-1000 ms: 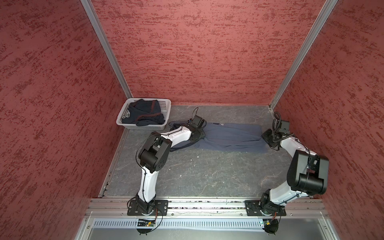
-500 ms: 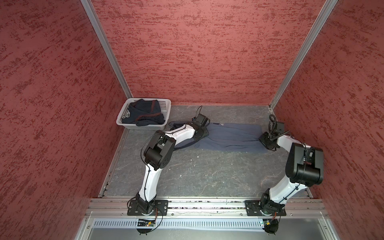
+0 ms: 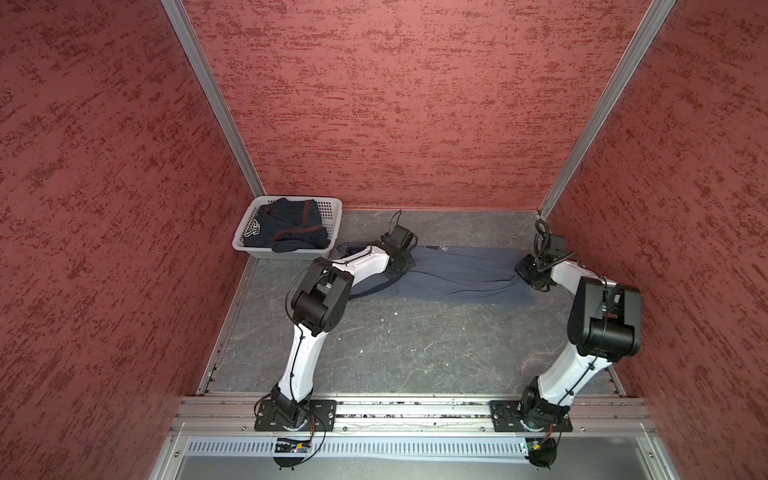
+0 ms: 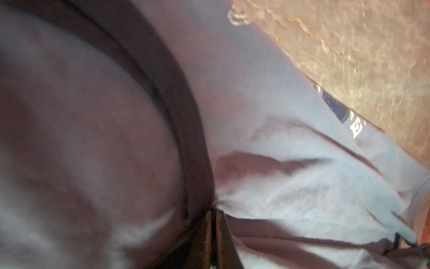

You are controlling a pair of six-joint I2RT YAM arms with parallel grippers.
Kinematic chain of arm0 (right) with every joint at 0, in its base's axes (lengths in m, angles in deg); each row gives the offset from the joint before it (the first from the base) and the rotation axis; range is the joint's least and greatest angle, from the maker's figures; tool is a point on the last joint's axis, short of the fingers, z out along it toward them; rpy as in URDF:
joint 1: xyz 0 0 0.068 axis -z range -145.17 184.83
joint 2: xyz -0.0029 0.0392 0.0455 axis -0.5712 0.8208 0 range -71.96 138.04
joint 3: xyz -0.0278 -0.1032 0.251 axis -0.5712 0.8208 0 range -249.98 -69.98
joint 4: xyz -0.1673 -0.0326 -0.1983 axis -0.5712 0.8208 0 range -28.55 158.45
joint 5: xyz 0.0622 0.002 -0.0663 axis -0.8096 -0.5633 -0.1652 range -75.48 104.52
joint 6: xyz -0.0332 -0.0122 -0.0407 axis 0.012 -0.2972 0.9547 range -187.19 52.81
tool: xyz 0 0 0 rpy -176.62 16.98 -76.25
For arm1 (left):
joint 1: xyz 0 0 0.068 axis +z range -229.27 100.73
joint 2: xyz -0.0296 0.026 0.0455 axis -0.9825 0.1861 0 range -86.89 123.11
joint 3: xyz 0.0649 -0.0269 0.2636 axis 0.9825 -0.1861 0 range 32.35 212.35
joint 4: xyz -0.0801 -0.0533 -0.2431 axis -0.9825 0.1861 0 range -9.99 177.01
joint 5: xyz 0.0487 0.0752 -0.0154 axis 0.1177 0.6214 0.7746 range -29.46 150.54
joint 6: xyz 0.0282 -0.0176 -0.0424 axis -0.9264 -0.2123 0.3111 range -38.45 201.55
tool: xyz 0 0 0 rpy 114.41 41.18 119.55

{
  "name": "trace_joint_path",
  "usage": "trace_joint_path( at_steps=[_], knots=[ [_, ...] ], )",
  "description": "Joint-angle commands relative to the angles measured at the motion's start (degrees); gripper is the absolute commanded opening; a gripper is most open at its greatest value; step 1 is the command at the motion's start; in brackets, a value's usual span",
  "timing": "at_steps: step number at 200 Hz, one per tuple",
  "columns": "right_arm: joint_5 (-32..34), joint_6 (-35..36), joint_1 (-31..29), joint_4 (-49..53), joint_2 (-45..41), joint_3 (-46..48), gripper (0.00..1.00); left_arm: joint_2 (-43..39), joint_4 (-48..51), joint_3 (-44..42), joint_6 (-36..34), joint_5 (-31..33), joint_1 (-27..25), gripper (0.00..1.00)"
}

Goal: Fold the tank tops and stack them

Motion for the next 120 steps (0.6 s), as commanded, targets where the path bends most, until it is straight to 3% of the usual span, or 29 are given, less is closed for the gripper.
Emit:
trace_joint_path(
  at_steps=[1,51,120],
  knots=[
    [2.0,-0.1,-0.5,0.4,1.2,-1.8,0.08,0.7,0.5,-0.4,0.7,1.2,1.0,0.01],
    [5.1,0.3,-0.5,2.0,2.8,-4.2,0.00,-0.4,0.9,-1.8,2.0,2.3,2.1,0.00],
    [5.4,0.0,-0.6,2.2,6.0,-7.3,0.00,-2.4,0.1,-3.4,2.8,3.3,2.6,0.00]
  ],
)
